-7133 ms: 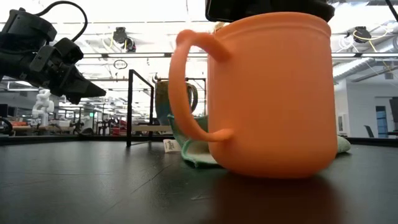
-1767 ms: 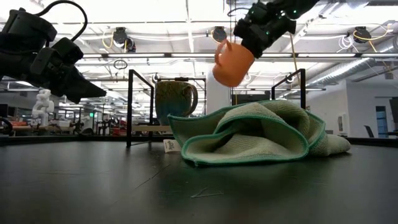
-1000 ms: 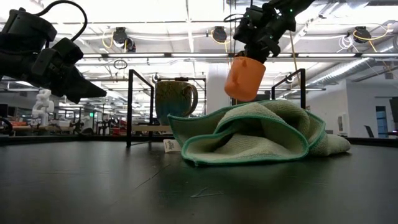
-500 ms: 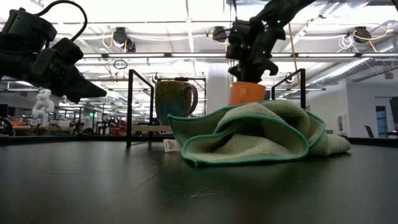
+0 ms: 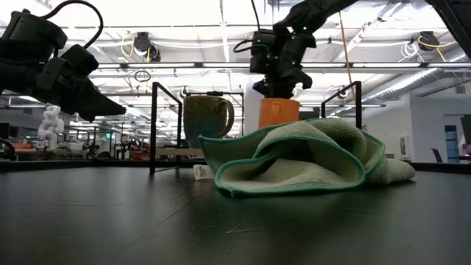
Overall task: Stack small to large cups/mugs on shelf
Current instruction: Put the orange mug on the shelf
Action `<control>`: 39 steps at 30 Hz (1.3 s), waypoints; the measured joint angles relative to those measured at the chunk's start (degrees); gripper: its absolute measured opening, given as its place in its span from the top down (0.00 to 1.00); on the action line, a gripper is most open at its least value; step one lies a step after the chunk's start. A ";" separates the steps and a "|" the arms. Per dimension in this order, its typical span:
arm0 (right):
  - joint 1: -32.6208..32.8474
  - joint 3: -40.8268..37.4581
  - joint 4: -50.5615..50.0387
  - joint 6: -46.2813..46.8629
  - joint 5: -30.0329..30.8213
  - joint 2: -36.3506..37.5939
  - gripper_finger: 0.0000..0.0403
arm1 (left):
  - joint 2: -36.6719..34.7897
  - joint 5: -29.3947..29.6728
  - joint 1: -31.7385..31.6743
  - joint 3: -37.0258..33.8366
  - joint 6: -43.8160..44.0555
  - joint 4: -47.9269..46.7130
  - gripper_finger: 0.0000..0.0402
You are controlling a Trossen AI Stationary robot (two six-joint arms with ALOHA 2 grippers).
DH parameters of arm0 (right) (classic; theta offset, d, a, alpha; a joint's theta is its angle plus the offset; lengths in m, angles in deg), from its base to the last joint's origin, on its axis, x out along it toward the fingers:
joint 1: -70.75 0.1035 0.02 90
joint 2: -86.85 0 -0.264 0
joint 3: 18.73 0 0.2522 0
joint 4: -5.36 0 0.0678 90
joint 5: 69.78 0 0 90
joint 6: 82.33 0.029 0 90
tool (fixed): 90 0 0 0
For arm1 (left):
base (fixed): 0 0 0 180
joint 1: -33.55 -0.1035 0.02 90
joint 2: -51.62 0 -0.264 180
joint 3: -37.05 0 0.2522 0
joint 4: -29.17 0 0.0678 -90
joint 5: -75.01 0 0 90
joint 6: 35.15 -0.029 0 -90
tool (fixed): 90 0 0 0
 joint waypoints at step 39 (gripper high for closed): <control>0.67 1.88 1.29 -1.13 -2.98 -1.88 1.00 | 0.02 -0.02 -0.01 0.00 -0.74 0.09 0.99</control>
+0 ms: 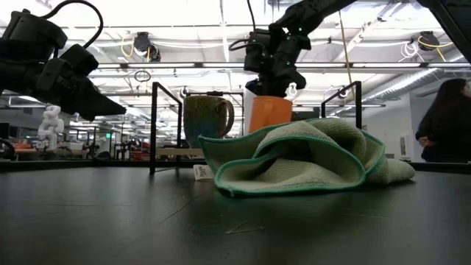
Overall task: Stack small to large cups/mugs on shelf
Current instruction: Put the orange mug on the shelf
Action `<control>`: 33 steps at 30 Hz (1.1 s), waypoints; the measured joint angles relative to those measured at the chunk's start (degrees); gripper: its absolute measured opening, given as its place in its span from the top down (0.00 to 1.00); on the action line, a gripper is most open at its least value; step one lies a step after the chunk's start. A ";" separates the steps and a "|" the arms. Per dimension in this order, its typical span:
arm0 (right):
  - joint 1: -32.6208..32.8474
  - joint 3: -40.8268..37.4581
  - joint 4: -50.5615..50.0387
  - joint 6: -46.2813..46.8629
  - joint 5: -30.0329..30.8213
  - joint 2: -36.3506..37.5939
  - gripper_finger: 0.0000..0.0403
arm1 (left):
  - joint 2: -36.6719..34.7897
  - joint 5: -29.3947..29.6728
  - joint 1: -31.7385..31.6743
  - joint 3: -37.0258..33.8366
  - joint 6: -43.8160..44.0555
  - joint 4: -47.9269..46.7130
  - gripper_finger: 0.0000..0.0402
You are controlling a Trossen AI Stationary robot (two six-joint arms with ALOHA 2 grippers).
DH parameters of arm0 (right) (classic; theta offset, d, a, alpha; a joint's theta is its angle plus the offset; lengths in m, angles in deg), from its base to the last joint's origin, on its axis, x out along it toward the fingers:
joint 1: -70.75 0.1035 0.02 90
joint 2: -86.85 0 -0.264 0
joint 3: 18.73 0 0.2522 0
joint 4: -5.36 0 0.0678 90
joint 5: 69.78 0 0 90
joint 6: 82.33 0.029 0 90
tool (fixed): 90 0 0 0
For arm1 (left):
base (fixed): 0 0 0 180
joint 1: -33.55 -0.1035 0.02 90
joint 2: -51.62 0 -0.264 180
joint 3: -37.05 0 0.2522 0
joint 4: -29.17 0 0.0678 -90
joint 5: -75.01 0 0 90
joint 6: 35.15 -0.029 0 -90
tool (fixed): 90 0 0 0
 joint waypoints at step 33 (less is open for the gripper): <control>0.76 -0.02 -2.48 -1.63 1.78 -0.96 1.00 | -0.02 0.00 -0.01 0.00 -0.22 0.12 0.99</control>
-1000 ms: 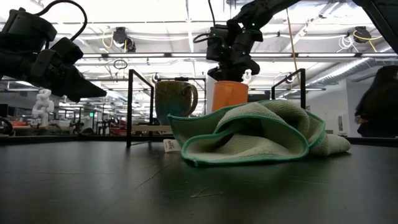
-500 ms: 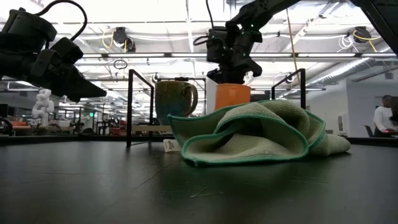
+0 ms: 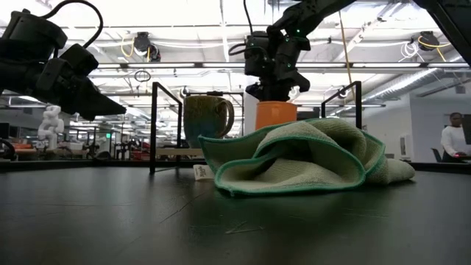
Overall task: Stack small to large cups/mugs on shelf
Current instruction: Put the orange mug on the shelf, then adjust the green mug
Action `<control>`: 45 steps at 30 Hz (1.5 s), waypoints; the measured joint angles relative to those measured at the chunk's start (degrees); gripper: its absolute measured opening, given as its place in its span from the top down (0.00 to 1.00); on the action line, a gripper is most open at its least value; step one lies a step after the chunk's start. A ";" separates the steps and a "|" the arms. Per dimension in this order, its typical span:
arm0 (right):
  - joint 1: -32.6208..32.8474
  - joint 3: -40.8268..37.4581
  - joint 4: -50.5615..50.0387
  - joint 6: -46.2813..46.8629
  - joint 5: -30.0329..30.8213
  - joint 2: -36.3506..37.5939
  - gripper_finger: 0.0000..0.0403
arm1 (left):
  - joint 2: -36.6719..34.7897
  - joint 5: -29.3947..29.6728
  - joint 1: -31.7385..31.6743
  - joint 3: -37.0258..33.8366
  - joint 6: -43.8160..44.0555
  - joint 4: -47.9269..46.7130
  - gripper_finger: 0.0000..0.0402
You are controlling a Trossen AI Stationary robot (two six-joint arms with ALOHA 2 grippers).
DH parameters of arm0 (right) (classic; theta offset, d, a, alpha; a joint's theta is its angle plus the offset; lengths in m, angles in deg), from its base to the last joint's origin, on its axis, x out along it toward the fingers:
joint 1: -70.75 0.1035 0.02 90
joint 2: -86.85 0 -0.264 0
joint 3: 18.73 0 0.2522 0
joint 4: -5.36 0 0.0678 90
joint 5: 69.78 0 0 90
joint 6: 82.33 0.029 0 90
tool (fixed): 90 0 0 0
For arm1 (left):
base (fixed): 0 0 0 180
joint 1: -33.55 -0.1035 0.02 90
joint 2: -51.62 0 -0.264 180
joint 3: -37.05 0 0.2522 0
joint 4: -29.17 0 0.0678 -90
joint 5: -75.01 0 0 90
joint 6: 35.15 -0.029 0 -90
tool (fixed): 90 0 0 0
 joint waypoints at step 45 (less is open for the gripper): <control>0.87 0.00 3.07 10.24 -0.43 0.00 0.64 | 0.01 -0.11 -0.01 0.00 -0.26 -0.14 0.99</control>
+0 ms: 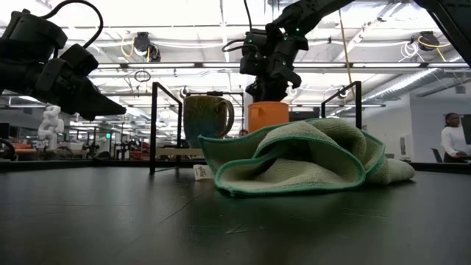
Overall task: Stack small to large cups/mugs on shelf
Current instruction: Adjust the green mug
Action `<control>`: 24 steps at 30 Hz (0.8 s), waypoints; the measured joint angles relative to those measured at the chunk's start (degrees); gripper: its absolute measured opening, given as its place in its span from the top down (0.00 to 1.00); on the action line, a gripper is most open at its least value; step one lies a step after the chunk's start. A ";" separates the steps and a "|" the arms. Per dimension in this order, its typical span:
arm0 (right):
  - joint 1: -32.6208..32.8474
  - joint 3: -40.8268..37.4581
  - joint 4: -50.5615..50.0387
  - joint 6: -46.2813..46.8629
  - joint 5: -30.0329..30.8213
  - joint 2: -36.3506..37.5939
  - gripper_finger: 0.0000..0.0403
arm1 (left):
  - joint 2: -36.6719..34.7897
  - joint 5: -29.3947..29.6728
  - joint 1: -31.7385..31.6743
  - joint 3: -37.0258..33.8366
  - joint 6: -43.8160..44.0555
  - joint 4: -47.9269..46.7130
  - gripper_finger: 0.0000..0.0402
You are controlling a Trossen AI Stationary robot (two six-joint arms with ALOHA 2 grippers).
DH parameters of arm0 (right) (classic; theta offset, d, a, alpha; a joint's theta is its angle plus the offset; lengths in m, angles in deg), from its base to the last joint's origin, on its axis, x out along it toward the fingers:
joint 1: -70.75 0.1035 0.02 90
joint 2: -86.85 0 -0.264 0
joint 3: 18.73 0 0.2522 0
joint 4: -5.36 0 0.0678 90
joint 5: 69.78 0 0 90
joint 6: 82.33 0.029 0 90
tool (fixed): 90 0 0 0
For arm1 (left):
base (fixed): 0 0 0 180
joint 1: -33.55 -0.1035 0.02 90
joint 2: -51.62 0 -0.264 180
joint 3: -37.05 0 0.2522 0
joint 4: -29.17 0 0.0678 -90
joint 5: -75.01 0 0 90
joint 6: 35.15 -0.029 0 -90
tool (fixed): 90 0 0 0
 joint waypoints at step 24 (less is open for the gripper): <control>1.53 3.54 0.89 1.73 3.54 5.86 0.63 | 0.01 0.02 0.00 0.00 1.22 0.06 0.99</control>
